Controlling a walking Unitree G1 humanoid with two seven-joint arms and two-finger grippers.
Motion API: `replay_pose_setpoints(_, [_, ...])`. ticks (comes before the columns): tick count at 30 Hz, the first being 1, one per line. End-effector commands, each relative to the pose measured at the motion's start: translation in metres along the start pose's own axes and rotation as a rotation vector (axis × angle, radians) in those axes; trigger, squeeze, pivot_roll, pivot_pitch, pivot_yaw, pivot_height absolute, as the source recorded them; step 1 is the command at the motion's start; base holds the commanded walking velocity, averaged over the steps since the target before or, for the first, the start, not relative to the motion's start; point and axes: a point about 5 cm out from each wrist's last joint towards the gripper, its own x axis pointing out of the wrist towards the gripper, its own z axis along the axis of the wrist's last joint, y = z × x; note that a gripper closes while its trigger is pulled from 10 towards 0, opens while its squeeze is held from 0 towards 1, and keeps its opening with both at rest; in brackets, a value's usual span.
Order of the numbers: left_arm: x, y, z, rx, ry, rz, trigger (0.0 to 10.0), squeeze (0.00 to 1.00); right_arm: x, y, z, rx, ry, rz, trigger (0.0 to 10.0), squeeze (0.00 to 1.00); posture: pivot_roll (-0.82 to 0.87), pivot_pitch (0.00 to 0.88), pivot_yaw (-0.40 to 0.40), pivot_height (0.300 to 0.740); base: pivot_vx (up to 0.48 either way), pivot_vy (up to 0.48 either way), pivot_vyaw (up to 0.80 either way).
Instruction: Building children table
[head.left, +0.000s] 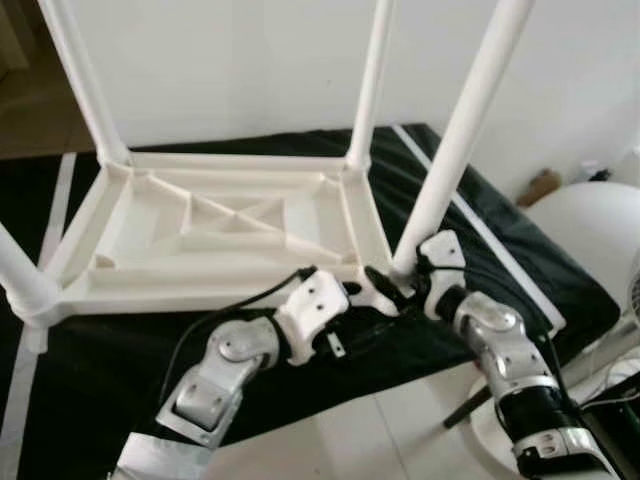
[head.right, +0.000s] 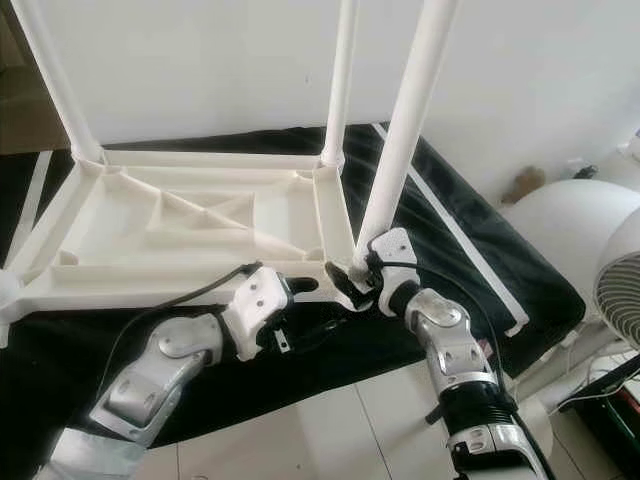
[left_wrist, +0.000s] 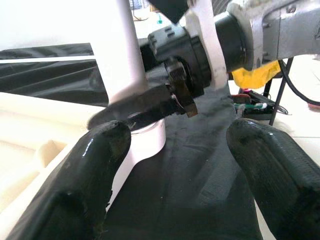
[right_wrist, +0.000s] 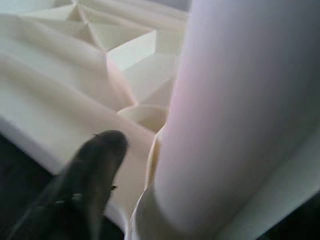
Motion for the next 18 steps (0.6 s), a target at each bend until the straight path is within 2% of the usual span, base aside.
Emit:
replay_pose_setpoints(1, [-0.0019,0.001,0.0017,-0.003,-0.005,0.01,10.0,0.0,-0.0003,-0.0006,-0.0022,-0.016,0.012,0.022,0.0,0.0,0.0,0.0,-0.046,0.74,0.0,0.0,0.0])
replay_pose_setpoints(4, [-0.002,0.0009,0.0019,-0.005,-0.005,0.011,10.0,0.0,-0.0009,0.0007,-0.004,-0.002,0.014,0.03,0.0,0.0,0.0,0.0,-0.046,0.74,0.0,0.0,0.0])
replay_pose_setpoints(5, [-0.002,0.0009,0.002,-0.006,-0.006,0.012,10.0,0.0,-0.0012,0.0015,-0.0056,0.014,0.016,0.041,2.2,0.0,0.0,0.0,-0.045,0.74,0.0,0.0,0.0])
replay_pose_setpoints(6, [-0.0022,0.0009,0.0019,-0.007,-0.006,0.012,10.0,0.0,-0.0015,0.0022,-0.0064,0.025,0.014,0.048,10.0,0.0,-0.01,0.0,-0.042,0.74,0.0,0.0,0.0])
replay_pose_setpoints(12, [-0.0025,0.0007,0.002,-0.011,-0.005,0.009,10.0,0.0,-0.0037,0.0027,-0.0097,0.062,0.009,0.033,10.0,0.0,-0.01,0.0,-0.039,0.74,0.0,0.0,0.0])
replay_pose_setpoints(16, [-0.0025,0.0001,0.0021,-0.016,-0.005,0.006,10.0,0.0,-0.0063,0.0007,-0.0111,0.062,0.013,-0.024,10.0,0.0,-0.01,0.0,-0.037,0.74,0.0,0.0,0.0])
replay_pose_setpoints(18, [-0.0028,-0.0002,0.002,-0.018,-0.005,0.005,10.0,0.0,-0.0075,0.0,-0.0096,0.093,0.006,-0.056,10.0,0.0,-0.02,0.002,-0.036,0.74,0.0,0.0,0.0])
